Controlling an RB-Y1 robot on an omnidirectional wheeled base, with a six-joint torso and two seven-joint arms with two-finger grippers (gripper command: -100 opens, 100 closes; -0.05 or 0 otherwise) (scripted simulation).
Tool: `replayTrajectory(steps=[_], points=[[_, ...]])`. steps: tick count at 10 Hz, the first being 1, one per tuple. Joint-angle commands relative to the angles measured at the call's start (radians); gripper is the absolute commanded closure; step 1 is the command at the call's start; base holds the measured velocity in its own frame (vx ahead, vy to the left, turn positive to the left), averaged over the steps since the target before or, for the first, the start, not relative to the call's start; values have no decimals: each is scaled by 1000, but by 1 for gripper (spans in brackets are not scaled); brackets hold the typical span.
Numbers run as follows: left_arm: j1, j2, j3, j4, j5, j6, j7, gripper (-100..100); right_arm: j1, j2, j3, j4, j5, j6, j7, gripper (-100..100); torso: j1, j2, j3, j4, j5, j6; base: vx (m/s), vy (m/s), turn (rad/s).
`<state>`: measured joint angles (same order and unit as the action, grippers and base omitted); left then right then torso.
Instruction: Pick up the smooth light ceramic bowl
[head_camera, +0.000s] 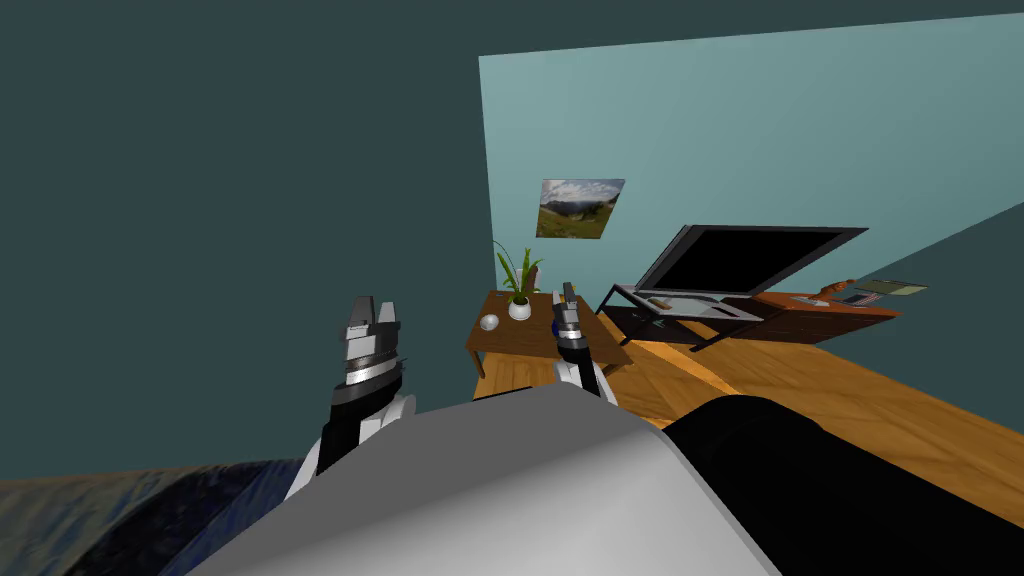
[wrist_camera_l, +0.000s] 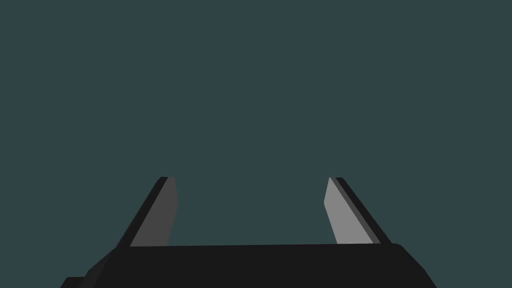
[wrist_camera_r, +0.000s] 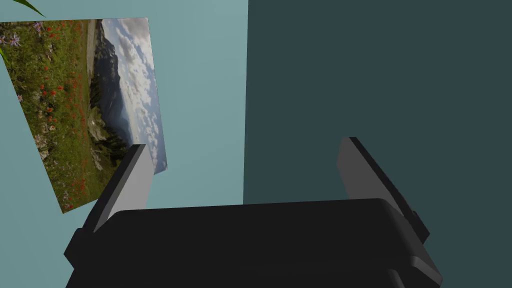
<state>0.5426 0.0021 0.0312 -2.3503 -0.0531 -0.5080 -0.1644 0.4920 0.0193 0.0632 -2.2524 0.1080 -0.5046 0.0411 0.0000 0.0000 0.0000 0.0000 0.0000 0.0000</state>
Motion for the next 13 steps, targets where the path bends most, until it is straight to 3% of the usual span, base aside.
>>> replayTrajectory(steps=[1, 9, 10, 12, 13], points=[[-22, 31, -10, 21, 5, 27, 1, -100, 0, 0, 0, 0, 0, 0, 0, 0, 0, 0, 0, 0, 0, 0, -31, -35, -126], [-183, 133, -50, 221, 67, 237, -9, -100, 0, 0, 0, 0, 0, 0, 0, 0, -1, 1, 1, 0, 0, 0, -28, -19, -120], [-183, 133, -50, 221, 67, 241, -9, -100, 0, 0, 0, 0, 0, 0, 0, 0, -1, 1, 1, 0, 0, 0, -11, -7, -34], [-236, 154, -59, 282, 93, 310, -15, -100, 0, 0, 0, 0, 0, 0, 0, 0, 0, 0, 0, 0, 0, 0, -8, -10, -79], [-236, 154, -59, 292, 93, 314, -15, -100, 0, 0, 0, 0, 0, 0, 0, 0, 0, 0, 0, 0, 0, 0, -7, -7, -62]])
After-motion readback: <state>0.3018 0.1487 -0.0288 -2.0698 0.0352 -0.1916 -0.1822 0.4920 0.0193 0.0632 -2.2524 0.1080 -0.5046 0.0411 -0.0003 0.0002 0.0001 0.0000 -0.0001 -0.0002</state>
